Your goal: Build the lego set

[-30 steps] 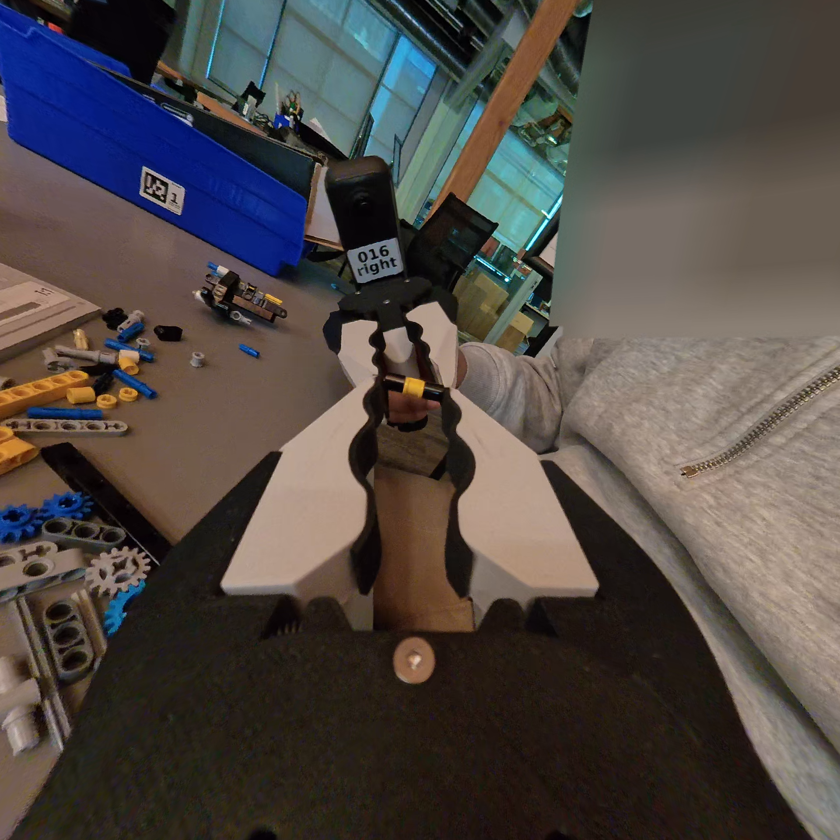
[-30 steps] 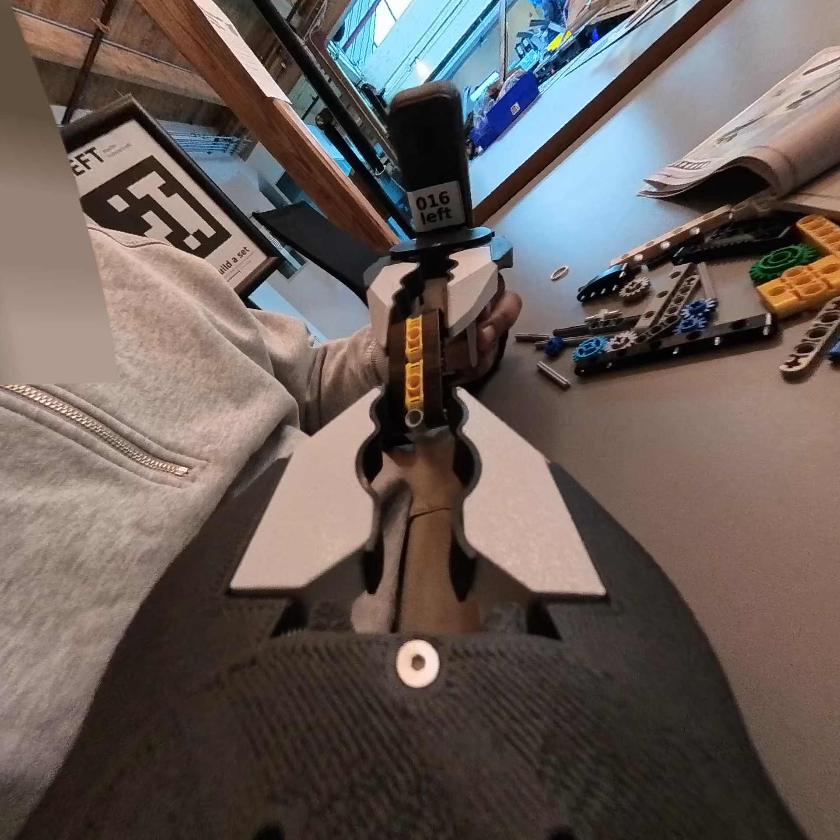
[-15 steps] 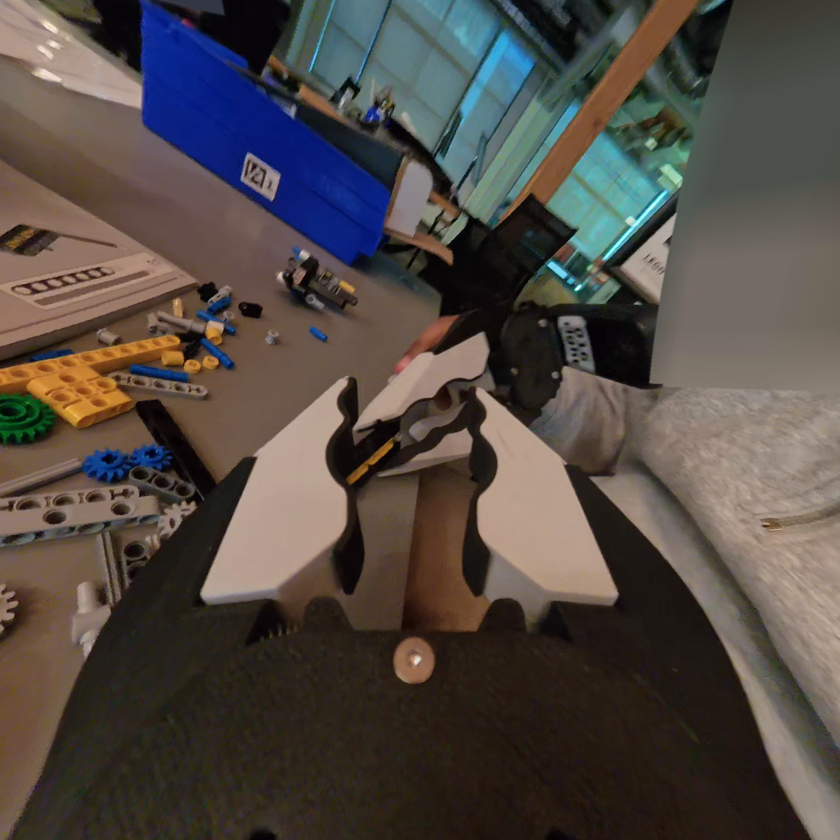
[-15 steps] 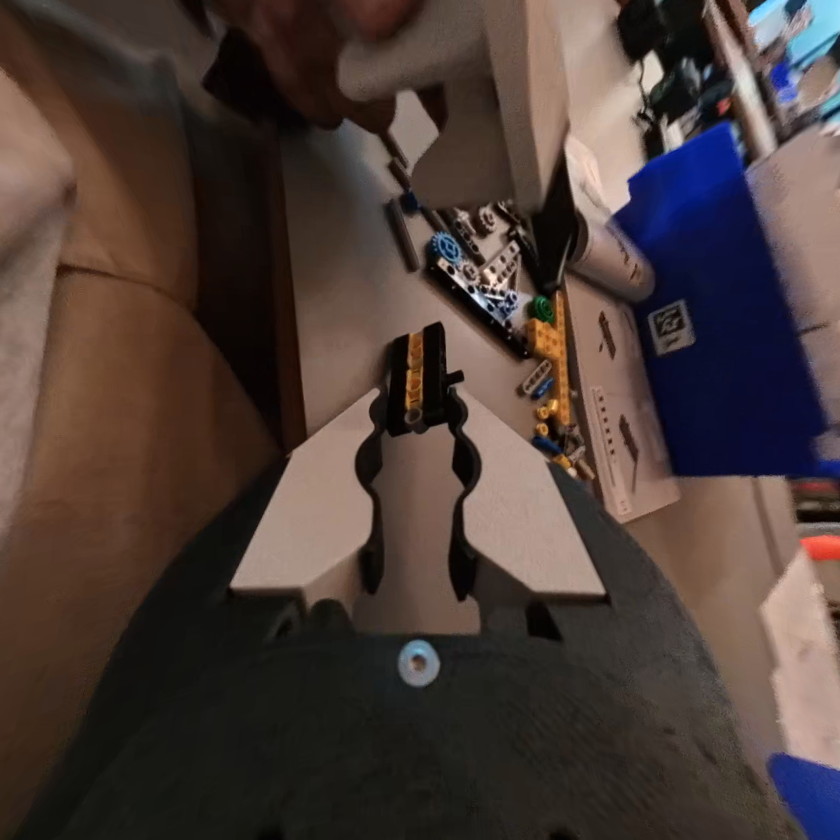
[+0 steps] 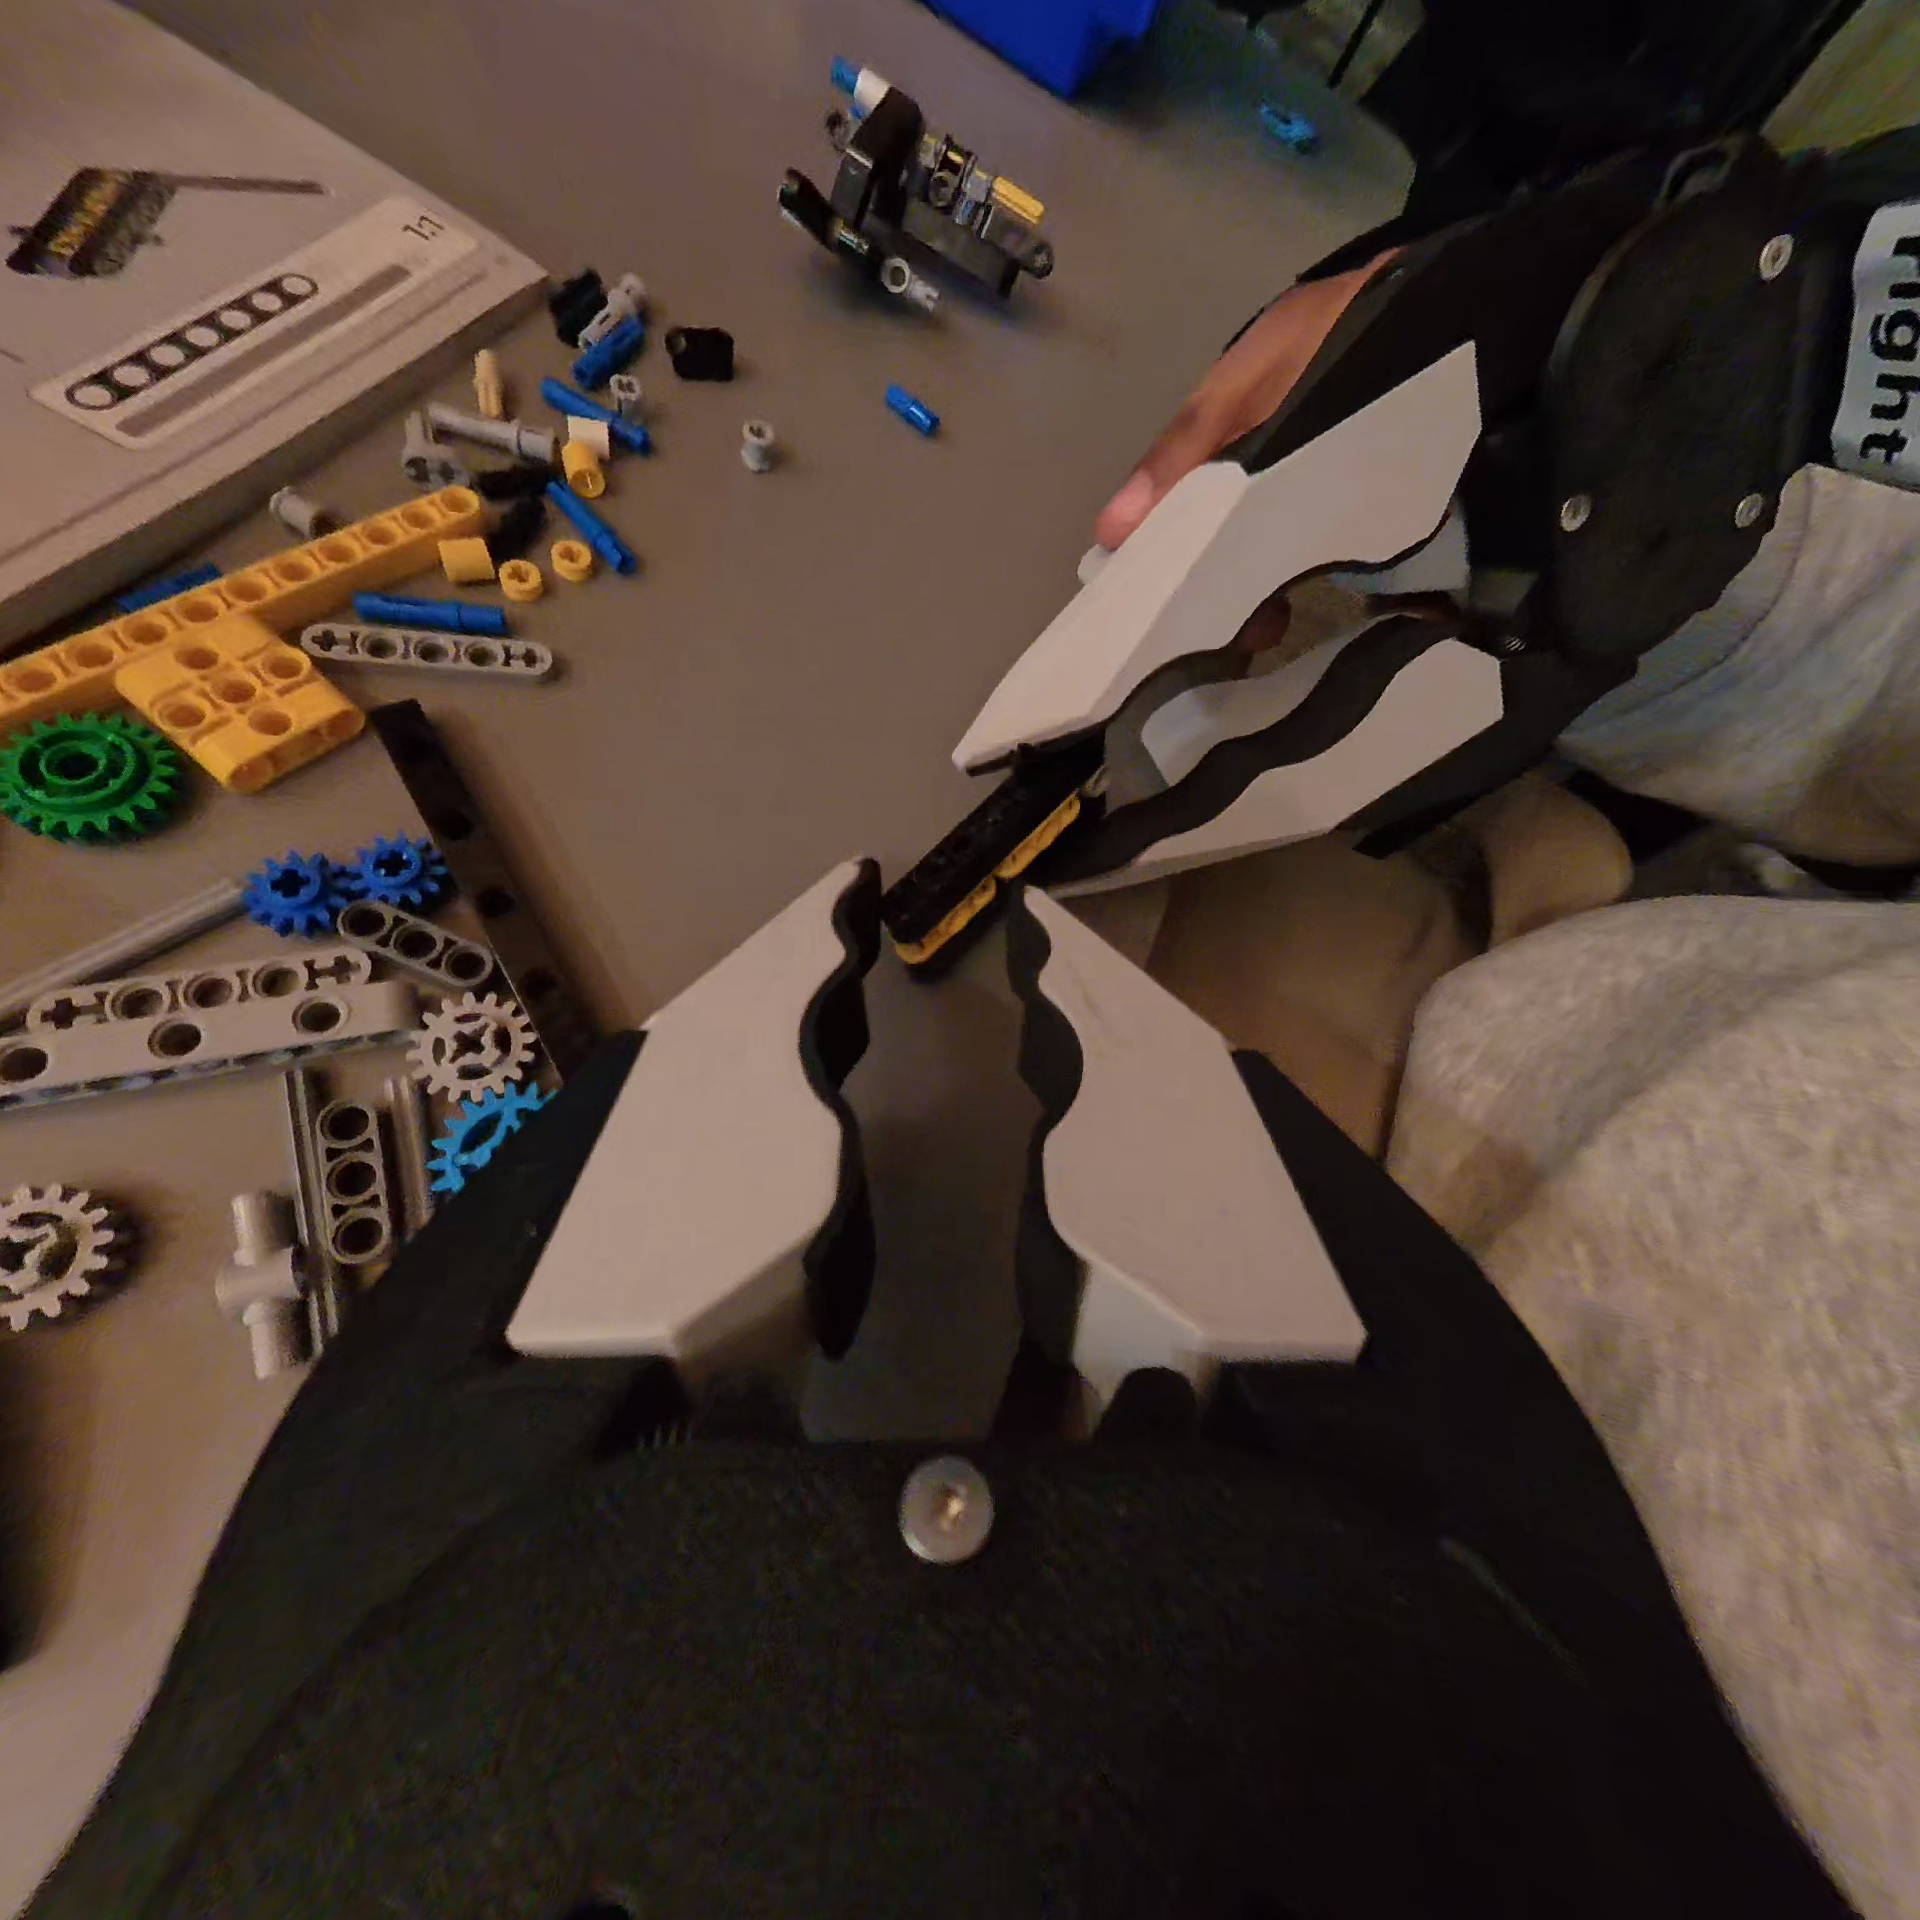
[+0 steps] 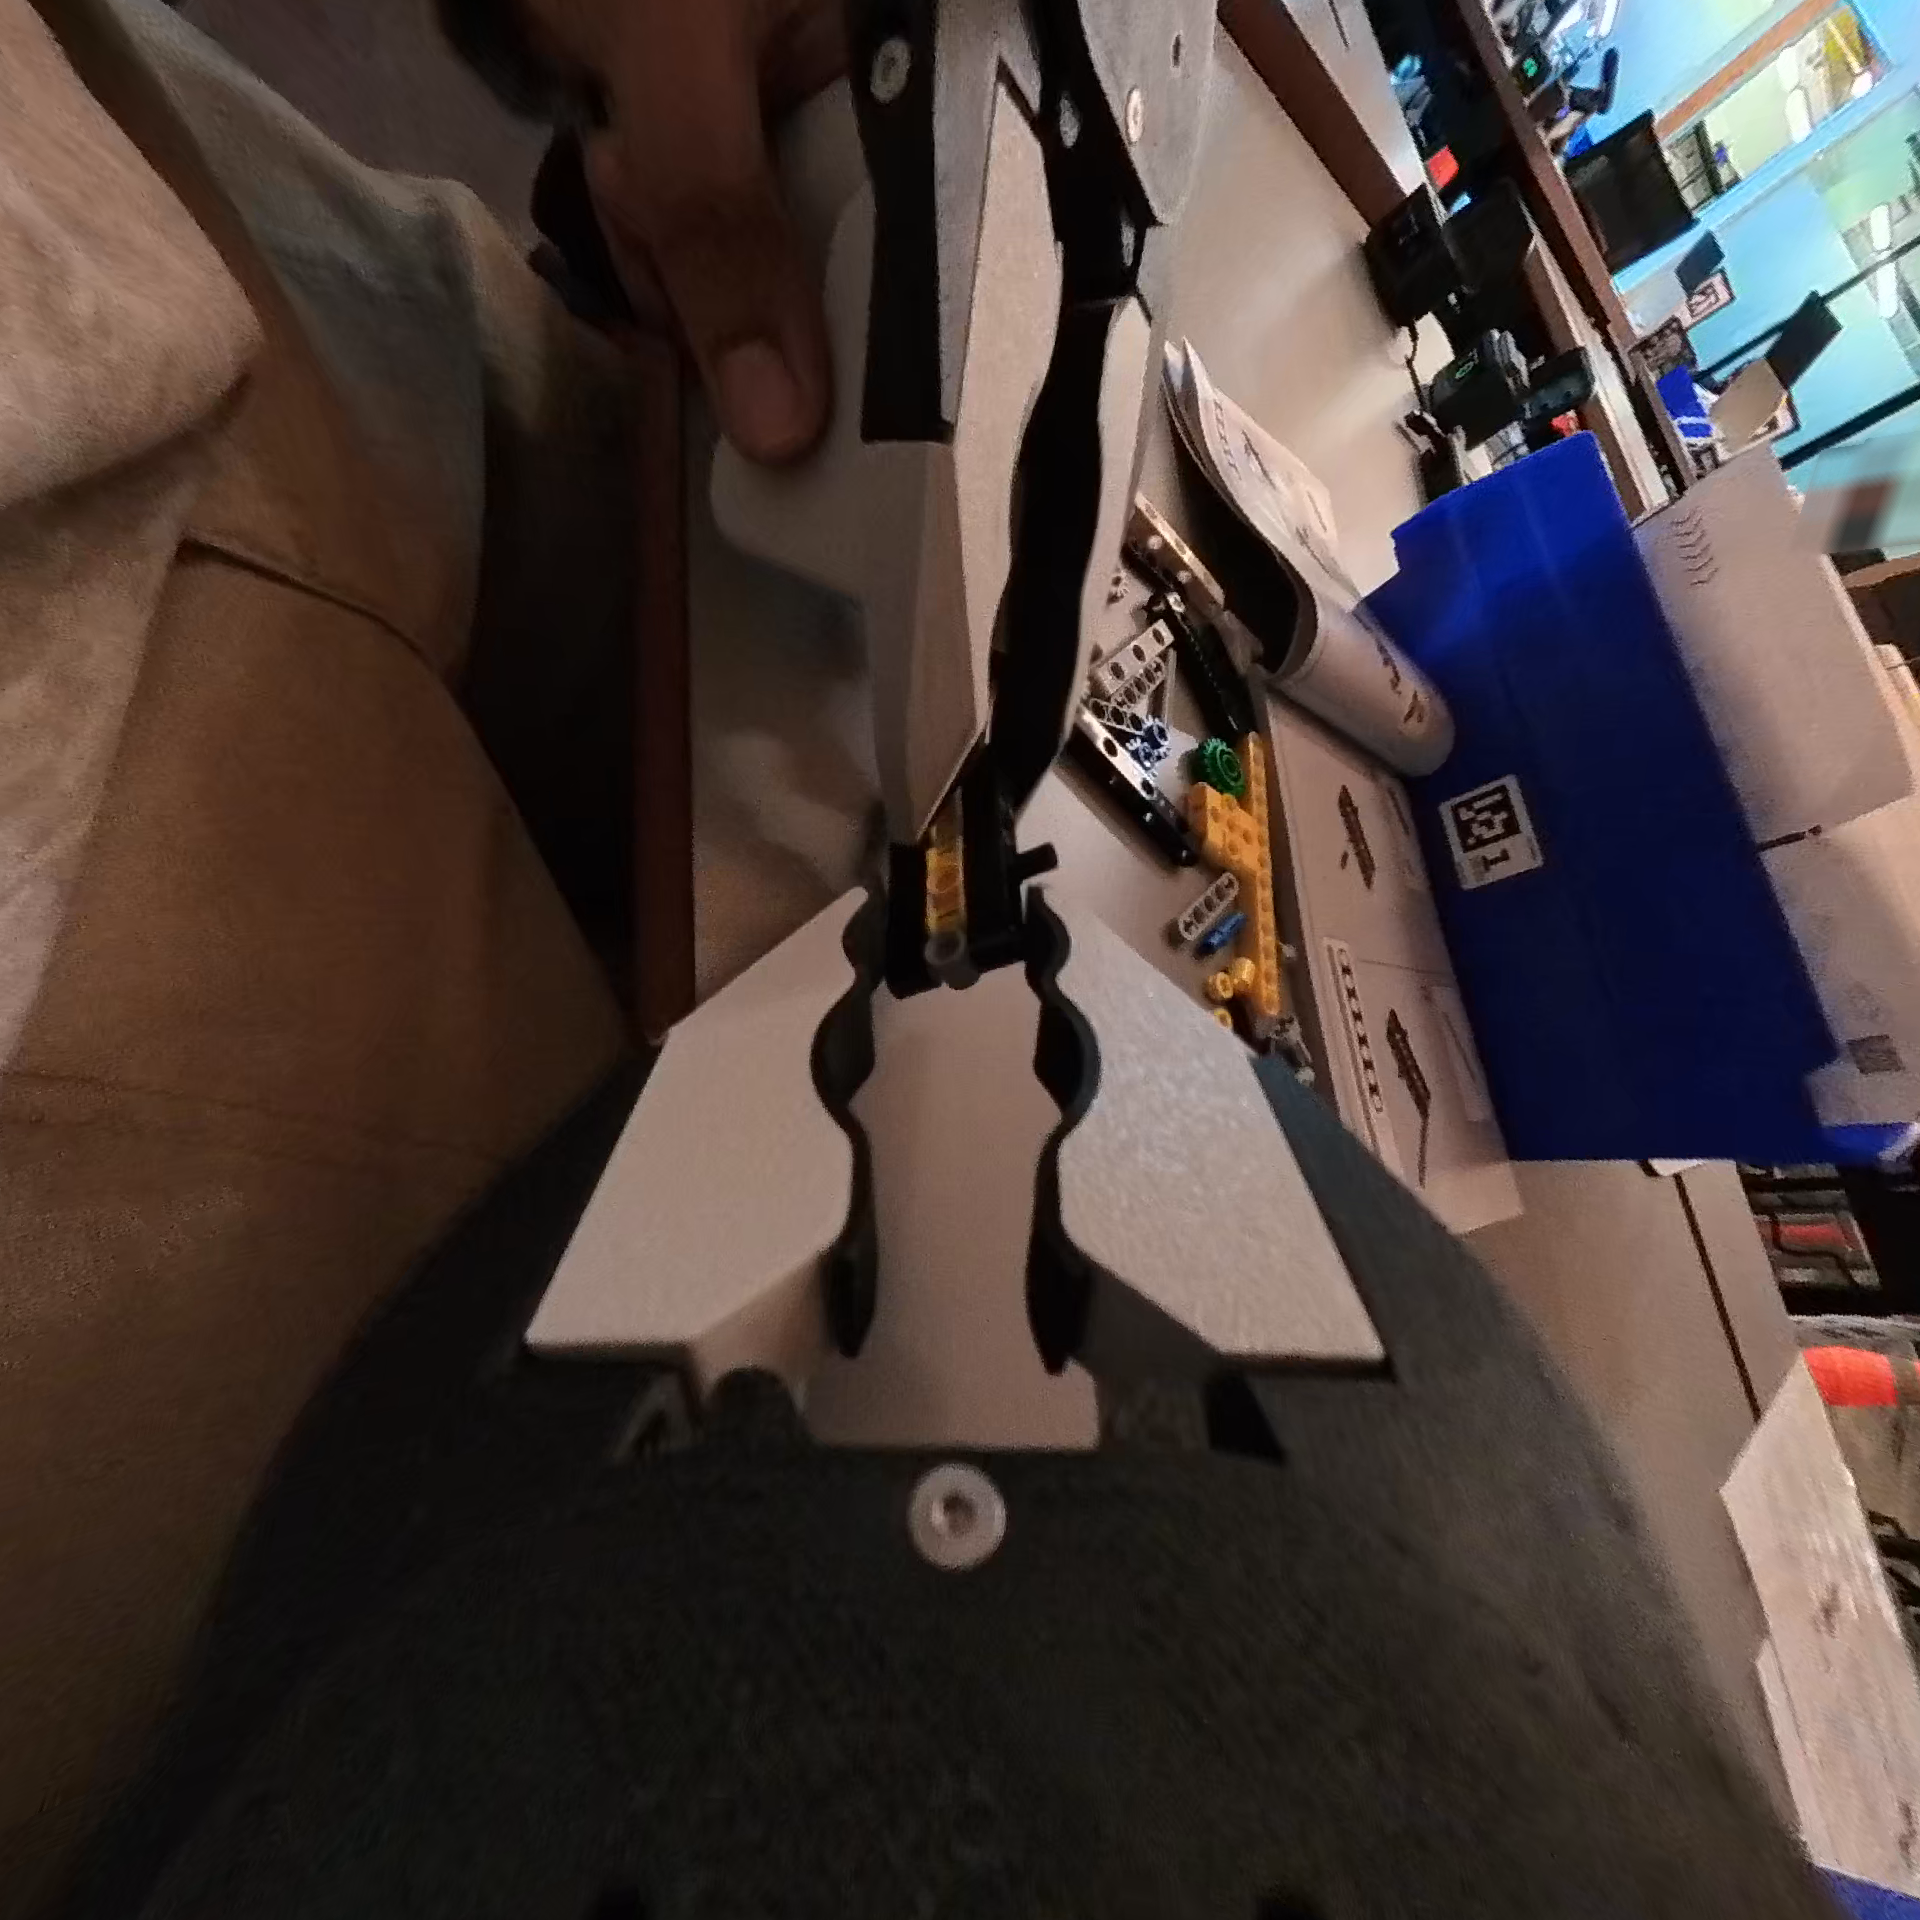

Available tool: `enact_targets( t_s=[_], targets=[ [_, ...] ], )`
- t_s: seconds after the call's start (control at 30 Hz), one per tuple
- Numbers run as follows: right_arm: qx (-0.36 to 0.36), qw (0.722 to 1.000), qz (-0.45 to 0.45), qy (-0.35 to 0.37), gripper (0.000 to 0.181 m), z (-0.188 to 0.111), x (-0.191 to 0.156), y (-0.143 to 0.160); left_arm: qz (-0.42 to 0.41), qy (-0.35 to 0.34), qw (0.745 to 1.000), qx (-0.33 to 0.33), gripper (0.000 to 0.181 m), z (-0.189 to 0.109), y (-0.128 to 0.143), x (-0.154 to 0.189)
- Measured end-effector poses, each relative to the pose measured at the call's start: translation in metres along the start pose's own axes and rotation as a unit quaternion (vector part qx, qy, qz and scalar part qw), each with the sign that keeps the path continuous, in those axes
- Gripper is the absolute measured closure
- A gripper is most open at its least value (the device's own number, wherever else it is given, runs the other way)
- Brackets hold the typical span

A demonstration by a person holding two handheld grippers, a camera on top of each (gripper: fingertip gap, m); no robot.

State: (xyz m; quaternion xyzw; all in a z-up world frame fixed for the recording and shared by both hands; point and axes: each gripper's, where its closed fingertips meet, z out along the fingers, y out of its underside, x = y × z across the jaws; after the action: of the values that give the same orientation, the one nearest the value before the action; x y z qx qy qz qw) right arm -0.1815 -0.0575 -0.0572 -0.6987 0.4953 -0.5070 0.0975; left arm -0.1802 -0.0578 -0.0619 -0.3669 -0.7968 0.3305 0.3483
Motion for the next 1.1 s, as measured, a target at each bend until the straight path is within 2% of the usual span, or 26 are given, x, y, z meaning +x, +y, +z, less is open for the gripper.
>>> enact_targets(
  t_s=[0.03, 0.1, 0.37, 0.5, 0.67, 0.8, 0.97, 1.1],
  targets=[
    [0.0, 1.0, 0.003, 0.001, 0.156, 0.0, 0.001, 0.001, 0.0, -0.001, 1.0, 0.0, 0.159, 0.0, 0.0, 0.0],
    [-0.004, 1.0, 0.007, 0.007, 0.158, -0.001, 0.004, 0.004, 0.0, 0.0, 1.0, 0.002, 0.172, 0.0, 0.0, 0.0],
    [-0.006, 0.999, 0.043, 0.023, 0.148, -0.01, 0.019, 0.016, -0.013, 0.009, 1.0, 0.019, 0.175, -0.004, -0.004, 0.0],
    [0.053, 0.994, 0.097, 0.022, 0.146, -0.024, 0.031, 0.006, -0.033, 0.038, 0.998, 0.037, 0.172, -0.008, -0.009, 0.003],
    [0.142, 0.972, 0.179, 0.048, 0.146, -0.049, 0.056, -0.004, -0.053, 0.063, 0.995, 0.048, 0.166, -0.011, -0.012, 0.005],
    [0.171, 0.959, 0.196, 0.109, 0.157, -0.062, 0.073, -0.003, -0.053, 0.066, 0.995, 0.048, 0.163, -0.011, -0.012, 0.005],
    [0.156, 0.96, 0.198, 0.122, 0.158, -0.06, 0.076, 0.0, -0.054, 0.068, 0.995, 0.045, 0.162, -0.011, -0.011, 0.006],
    [0.151, 0.946, 0.237, 0.164, 0.169, -0.064, 0.092, 0.01, -0.072, 0.081, 0.992, 0.057, 0.159, -0.013, -0.014, 0.005]
  ],
)
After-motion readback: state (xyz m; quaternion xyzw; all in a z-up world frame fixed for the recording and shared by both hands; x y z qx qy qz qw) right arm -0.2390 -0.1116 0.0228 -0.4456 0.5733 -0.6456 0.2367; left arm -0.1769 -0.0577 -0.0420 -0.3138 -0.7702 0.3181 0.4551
